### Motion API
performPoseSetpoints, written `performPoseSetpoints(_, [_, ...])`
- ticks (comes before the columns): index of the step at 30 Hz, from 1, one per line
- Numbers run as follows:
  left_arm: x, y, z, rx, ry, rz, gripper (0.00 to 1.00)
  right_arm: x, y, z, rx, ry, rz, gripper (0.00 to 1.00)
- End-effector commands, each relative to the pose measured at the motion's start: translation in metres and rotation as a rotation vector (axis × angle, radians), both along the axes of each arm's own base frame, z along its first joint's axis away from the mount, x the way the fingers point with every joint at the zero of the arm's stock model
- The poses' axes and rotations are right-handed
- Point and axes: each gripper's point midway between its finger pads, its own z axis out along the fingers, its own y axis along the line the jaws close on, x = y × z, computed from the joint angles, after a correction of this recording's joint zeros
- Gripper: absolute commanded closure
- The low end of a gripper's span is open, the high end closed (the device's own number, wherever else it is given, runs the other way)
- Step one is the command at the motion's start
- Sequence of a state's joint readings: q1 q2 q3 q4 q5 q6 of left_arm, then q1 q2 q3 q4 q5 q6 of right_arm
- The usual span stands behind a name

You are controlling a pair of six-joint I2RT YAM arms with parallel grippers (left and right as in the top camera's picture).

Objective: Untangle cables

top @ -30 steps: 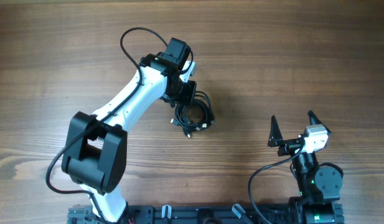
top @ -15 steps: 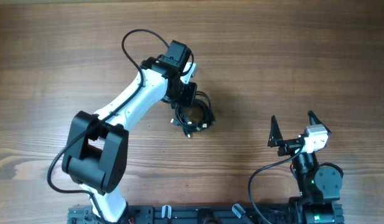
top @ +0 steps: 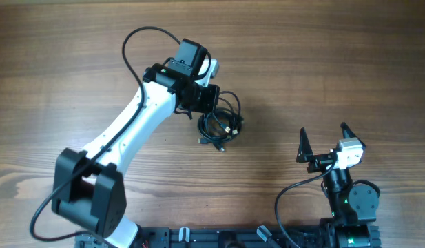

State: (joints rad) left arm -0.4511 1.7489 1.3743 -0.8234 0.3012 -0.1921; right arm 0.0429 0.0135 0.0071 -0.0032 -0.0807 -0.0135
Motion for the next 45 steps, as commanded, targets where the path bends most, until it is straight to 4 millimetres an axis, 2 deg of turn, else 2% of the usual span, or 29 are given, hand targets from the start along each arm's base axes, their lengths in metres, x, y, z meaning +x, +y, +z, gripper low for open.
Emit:
performPoseSetpoints(1, [-0.006,-0.004,0.030,-0.067,-0.026,0.038,0.96,0.000,-0.003,0.002,-0.011,-0.010,-0.017,0.00])
performPoseSetpoints(5, [-0.008,-0.004,0.044,-0.102,-0.024,0.098,0.96,0.000,-0.003,0.002,-0.011,-0.010,-0.017,0.00])
performPoseSetpoints(10, [-0.014,0.000,0.041,-0.092,0.016,0.125,0.96,0.000,-0.003,0.002,-0.007,-0.009,-0.014,0.00])
performPoseSetpoints(11, [-0.014,0.000,0.041,-0.092,0.017,0.125,0.96,-0.001,0.002,0.002,0.033,-0.006,0.014,0.00])
performPoseSetpoints(12, [-0.014,0.000,0.041,-0.092,0.016,0.124,0.96,-0.004,0.018,0.005,0.182,0.013,0.110,0.00])
performPoseSetpoints(13, [-0.014,0.000,0.041,-0.092,0.015,0.124,0.96,-0.013,0.046,0.008,0.454,0.089,0.281,0.00])
performPoseSetpoints(15, [-0.015,0.000,0.041,-0.091,0.018,0.124,0.96,-0.020,0.061,0.008,0.858,0.244,0.361,0.00])
performPoseSetpoints(16, [-0.015,0.000,0.040,-0.090,0.020,0.125,0.96,-0.022,0.065,0.011,0.964,0.281,0.384,0.00])
performPoseSetpoints(17, [-0.017,0.001,0.040,-0.088,0.028,0.124,0.96,-0.025,0.068,0.025,0.997,0.252,0.431,0.00])
performPoseSetpoints(20, [-0.027,-0.009,0.048,-0.154,0.057,0.075,0.96,-0.042,0.074,0.079,0.896,0.041,0.584,0.00])
performPoseSetpoints(21, [-0.029,-0.013,0.061,-0.187,0.034,0.044,0.96,-0.050,0.070,0.109,0.837,-0.070,0.597,0.00])
performPoseSetpoints(22, [-0.029,-0.014,0.071,-0.200,0.011,0.041,0.96,-0.054,0.067,0.125,0.781,-0.110,0.574,0.00])
performPoseSetpoints(23, [-0.030,-0.014,0.087,-0.225,-0.024,0.034,0.96,-0.053,0.064,0.137,0.724,-0.104,0.521,0.00])
performPoseSetpoints(24, [-0.031,-0.014,0.101,-0.243,-0.057,0.030,0.96,-0.051,0.060,0.139,0.685,-0.071,0.467,0.00])
performPoseSetpoints(26, [-0.040,-0.010,0.138,-0.295,-0.152,0.022,0.96,-0.046,0.052,0.141,0.565,0.073,0.337,0.00])
performPoseSetpoints(29, [-0.052,-0.004,0.177,-0.361,-0.244,0.036,0.96,-0.039,0.061,0.136,0.559,0.260,0.342,0.00])
performPoseSetpoints(31, [-0.058,-0.001,0.195,-0.401,-0.278,0.059,0.96,-0.033,0.073,0.125,0.655,0.371,0.391,0.00])
performPoseSetpoints(33, [-0.059,0.000,0.204,-0.422,-0.298,0.066,0.96,-0.029,0.080,0.104,0.906,0.571,0.353,0.00])
performPoseSetpoints(34, [-0.059,-0.001,0.205,-0.433,-0.288,0.084,0.96,-0.030,0.086,0.098,0.914,0.622,0.376,0.00])
performPoseSetpoints(36, [-0.054,-0.003,0.212,-0.477,-0.275,0.135,0.96,-0.035,0.106,0.097,0.806,0.658,0.542,0.01])
performPoseSetpoints(38, [-0.049,-0.006,0.221,-0.526,-0.272,0.179,0.96,-0.037,0.113,0.095,0.747,0.668,0.618,0.01])
performPoseSetpoints(41, [-0.046,-0.014,0.245,-0.610,-0.333,0.136,0.96,-0.037,0.116,0.089,0.711,0.682,0.641,0.00])
performPoseSetpoints(45, [-0.048,-0.013,0.286,-0.709,-0.447,0.130,0.96,-0.034,0.116,0.080,0.702,0.715,0.633,0.00])
